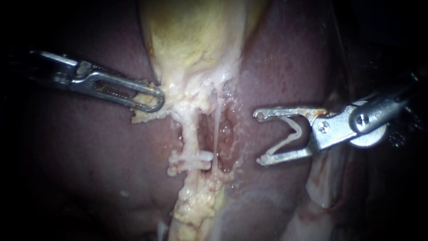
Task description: Clipping third clip left tube
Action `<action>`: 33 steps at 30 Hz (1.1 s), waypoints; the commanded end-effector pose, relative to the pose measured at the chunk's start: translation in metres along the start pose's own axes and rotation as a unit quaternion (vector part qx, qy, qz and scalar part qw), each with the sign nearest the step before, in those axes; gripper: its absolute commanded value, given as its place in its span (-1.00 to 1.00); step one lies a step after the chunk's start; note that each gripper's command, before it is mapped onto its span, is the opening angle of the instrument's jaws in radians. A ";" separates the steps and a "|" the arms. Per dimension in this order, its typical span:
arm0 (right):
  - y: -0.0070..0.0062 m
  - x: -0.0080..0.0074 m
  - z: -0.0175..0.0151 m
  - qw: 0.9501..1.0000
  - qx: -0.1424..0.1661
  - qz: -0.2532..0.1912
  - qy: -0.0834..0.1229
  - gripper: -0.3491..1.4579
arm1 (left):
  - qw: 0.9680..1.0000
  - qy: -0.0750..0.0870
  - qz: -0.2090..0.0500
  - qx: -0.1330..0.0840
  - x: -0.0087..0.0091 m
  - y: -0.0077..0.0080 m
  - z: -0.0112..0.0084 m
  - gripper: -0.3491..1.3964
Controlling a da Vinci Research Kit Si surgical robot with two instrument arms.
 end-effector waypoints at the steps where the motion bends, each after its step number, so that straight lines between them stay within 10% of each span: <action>1: 0.0000 0.0000 0.0000 1.000 0.000 0.000 0.000 -0.06 | 1.000 0.000 0.000 0.000 0.0000 0.0001 -0.0001 -1.00; 17: -0.0001 0.0001 0.0001 1.000 0.000 0.000 0.000 -0.06 | 0.998 0.046 -0.025 -0.035 0.0064 0.0044 -0.0103 -1.00; 26: -0.0002 0.0010 0.0014 1.000 0.007 0.008 0.017 -0.06 | 0.998 0.050 -0.026 -0.030 0.0059 0.0050 -0.0100 -1.00; 33: 0.0004 0.0018 0.0052 0.993 0.009 0.102 0.059 -0.06 | 0.998 0.049 -0.025 -0.031 0.0056 0.0049 -0.0097 -1.00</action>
